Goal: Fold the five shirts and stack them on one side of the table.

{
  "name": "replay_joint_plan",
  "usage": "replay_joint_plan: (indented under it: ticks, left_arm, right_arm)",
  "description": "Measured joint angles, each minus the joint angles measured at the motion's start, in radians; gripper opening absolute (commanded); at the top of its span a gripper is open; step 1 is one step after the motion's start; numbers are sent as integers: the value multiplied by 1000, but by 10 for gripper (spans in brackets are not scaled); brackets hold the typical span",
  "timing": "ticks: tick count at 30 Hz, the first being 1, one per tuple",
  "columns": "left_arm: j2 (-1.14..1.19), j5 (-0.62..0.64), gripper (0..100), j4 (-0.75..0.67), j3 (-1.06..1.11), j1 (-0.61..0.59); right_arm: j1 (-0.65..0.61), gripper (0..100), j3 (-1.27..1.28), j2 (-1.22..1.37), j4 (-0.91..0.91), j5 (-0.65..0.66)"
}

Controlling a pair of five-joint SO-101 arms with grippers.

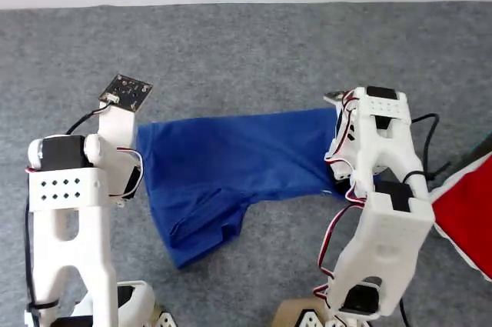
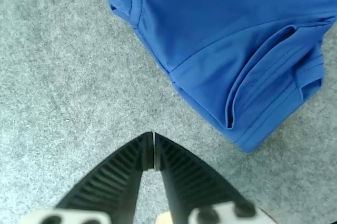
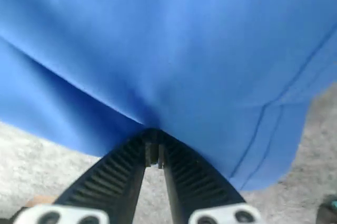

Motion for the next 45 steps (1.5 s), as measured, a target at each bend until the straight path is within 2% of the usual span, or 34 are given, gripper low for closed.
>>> replay_joint_plan:
  ticks: [7,15,22,27,34,45]
  left_arm:
    - [0,0,6,2,0,0]
    - [0,0,6,2,0,0]
    - [0,0,6,2,0,0]
    - [0,0,6,5,0,0]
    - [0,0,6,8,0,0]
    - [0,0,6,8,0,0]
  right_arm:
    - [11,10,0,-146,-3,41]
    - [8,11,5,-199,-295,44]
    - [8,10,3,-21,-623,49]
    - [9,10,-92,107,-651,51]
    - [9,10,-288,133,-486,51]
    - [11,10,-643,133,44,51]
